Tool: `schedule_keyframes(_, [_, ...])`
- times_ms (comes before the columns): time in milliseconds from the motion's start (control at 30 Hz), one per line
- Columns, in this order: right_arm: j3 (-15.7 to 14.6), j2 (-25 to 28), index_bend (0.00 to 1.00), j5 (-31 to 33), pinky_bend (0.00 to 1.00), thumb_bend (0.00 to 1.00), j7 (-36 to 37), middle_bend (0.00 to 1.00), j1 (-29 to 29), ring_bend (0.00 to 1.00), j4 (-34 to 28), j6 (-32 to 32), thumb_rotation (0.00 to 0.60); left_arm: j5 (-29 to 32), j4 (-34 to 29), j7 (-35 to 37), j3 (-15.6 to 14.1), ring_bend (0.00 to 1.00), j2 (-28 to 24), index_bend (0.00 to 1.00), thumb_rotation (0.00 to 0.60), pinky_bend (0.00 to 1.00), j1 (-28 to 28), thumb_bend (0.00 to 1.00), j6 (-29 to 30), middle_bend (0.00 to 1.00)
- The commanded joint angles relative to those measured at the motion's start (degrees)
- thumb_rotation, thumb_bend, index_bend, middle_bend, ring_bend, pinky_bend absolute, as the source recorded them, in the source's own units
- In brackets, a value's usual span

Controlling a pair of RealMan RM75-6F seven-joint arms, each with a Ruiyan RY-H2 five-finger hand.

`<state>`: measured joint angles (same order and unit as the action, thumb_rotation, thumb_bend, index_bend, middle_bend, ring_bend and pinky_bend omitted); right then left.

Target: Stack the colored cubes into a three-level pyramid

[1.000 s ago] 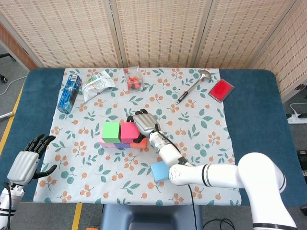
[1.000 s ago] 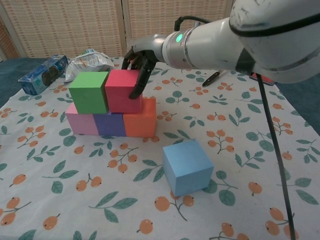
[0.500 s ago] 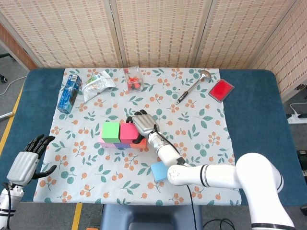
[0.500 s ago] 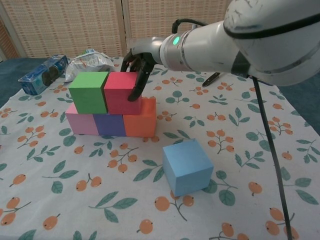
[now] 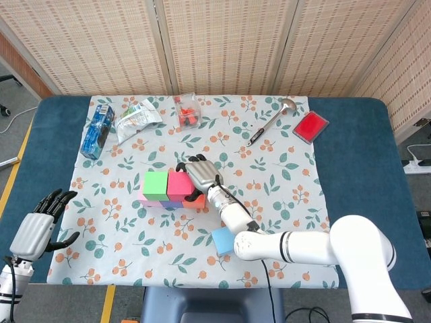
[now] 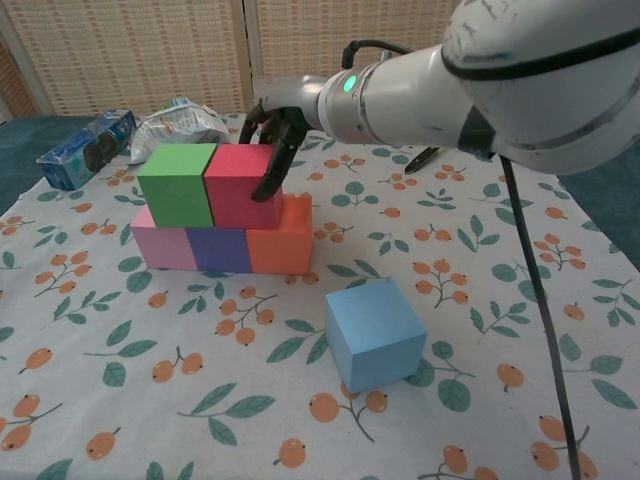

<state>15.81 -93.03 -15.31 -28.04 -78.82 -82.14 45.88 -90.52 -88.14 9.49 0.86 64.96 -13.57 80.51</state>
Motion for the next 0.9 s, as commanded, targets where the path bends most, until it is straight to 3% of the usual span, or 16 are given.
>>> schedule_keyframes(33, [0.0,0.0,0.2,-0.1,0.0,0.22,0.0,0.31,0.0,0.07,0.0,-0.1,0.6,0.0,0.0,0.0,0.0,0.05,0.0,0.09,0.6,0.16,0.0,0.25,0.1,0.12])
schedule_keyframes(400, [0.0,0.2,0.12,-0.2,0.0,0.22,-0.1,0.28,0.2,0.05,-0.5,-0.4,0.6,-0.1,0.1,0.1,0.0,0.05,0.1,0.09,0.6,0.16,0.0,0.25,0.0,0.12])
schedule_keyframes(600, [-0.3,1.8,0.01,-0.8,0.0,0.22,0.0,0.19,0.8,0.0,-2.8,-0.4,0.6,-0.1,0.1,0.0,0.1,0.05,0.0,0.09,0.6,0.16,-0.1,0.25,-0.1,0.12])
schedule_keyframes(733, [-0.5,2.7,0.0,-0.8,0.0,0.22,0.1,0.13,1.2,0.0,-3.9,0.2,0.6,-0.2,-0.1,-0.4,0.2,0.05,-0.1,0.09,0.6,0.16,-0.3,0.25,-0.2,0.12])
schedule_keyframes(900, [-1.2,3.6,0.0,-0.4,0.0,0.22,0.0,0.13,1.6,0.0,-4.9,0.2,0.6,-0.3,-0.8,-1.1,0.4,0.05,-0.4,0.09,0.6,0.16,-0.7,0.25,-0.6,0.12])
